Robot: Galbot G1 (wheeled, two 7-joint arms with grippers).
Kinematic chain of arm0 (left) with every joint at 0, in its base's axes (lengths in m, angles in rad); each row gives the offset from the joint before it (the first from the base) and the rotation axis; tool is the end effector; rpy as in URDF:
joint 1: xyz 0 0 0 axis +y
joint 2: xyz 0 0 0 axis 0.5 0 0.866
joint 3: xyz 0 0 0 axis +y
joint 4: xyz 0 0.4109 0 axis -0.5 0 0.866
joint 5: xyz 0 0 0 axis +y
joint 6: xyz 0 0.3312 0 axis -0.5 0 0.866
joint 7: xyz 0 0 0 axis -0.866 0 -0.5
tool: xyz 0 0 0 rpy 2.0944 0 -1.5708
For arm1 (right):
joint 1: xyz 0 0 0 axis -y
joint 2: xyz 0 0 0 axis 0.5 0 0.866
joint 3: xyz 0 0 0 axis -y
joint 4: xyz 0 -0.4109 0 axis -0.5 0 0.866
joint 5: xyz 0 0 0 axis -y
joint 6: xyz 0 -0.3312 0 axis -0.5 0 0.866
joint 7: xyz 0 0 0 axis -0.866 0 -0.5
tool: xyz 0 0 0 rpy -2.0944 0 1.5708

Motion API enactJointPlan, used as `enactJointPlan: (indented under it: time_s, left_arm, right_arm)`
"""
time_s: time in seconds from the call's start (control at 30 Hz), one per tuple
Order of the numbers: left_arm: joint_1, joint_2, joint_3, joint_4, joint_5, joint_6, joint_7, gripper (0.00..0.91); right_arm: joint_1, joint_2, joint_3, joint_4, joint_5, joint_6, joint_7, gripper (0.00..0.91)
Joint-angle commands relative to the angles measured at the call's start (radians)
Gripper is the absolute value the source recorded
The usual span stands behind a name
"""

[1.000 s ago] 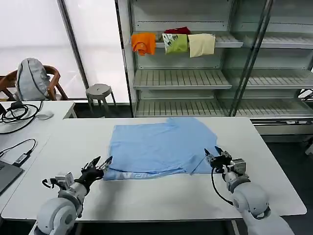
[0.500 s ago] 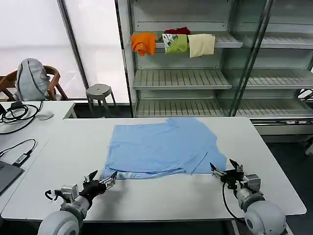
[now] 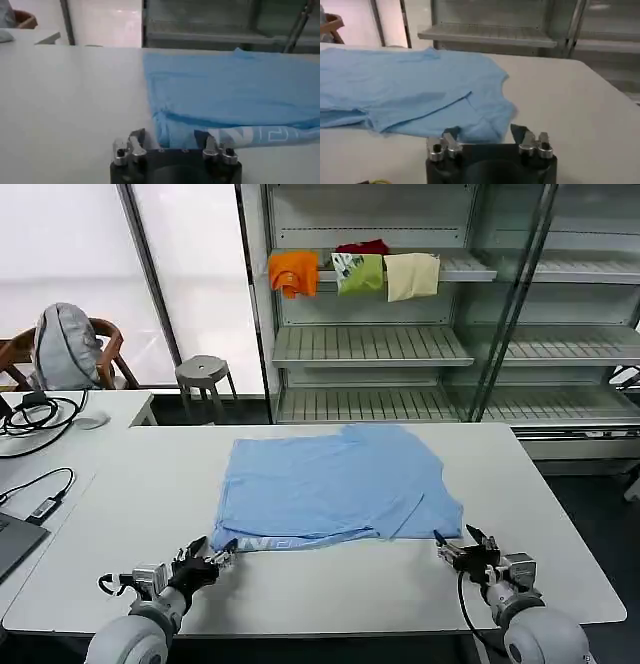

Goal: Fold and organize the clothes.

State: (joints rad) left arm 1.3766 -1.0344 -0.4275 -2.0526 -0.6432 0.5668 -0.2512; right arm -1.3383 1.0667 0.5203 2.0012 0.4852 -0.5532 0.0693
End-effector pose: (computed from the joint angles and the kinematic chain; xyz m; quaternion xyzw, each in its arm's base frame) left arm 0.2002 0.1074 -0.3175 -0.0575 -0.9618 0.0090 0.2675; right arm 0.2197 -0.1309 -0.3156 0.0672 -0.9707 0.0302 0.2286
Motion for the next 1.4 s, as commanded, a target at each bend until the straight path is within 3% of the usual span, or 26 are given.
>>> enactJointPlan:
  time_s: [0.03, 0.53, 0.73, 0.93, 1.17, 1.4]
  left_arm:
    - [0.0, -0.002, 0.009, 0.017, 0.015, 0.007, -0.002, 0.03]
    - [-0.008, -0.004, 0.009, 0.048, 0.051, 0.006, 0.011, 0.02]
    - [0.009, -0.007, -0.008, 0.031, 0.056, 0.006, 0.01, 0.02]
    - [0.105, 0.001, -0.053, -0.063, 0.053, 0.007, 0.008, 0.02]
    - [0.265, 0.027, -0.146, -0.145, 0.054, -0.014, 0.029, 0.03]
    - [0.409, 0.059, -0.285, -0.181, 0.038, -0.024, 0.075, 0.02]
  right_arm:
    - [0.036, -0.004, -0.013, -0.05, 0.006, 0.003, -0.015, 0.0]
    - [0.022, -0.005, -0.009, -0.029, 0.019, 0.0, -0.005, 0.0]
    - [-0.074, 0.005, 0.022, 0.08, 0.027, -0.015, 0.017, 0.0]
    - [-0.27, 0.03, 0.051, 0.231, -0.039, -0.003, 0.033, 0.0]
    - [-0.484, 0.044, 0.103, 0.347, -0.107, 0.072, 0.031, 0.0]
    - [-0.546, 0.039, 0.109, 0.386, -0.136, 0.096, 0.018, 0.0]
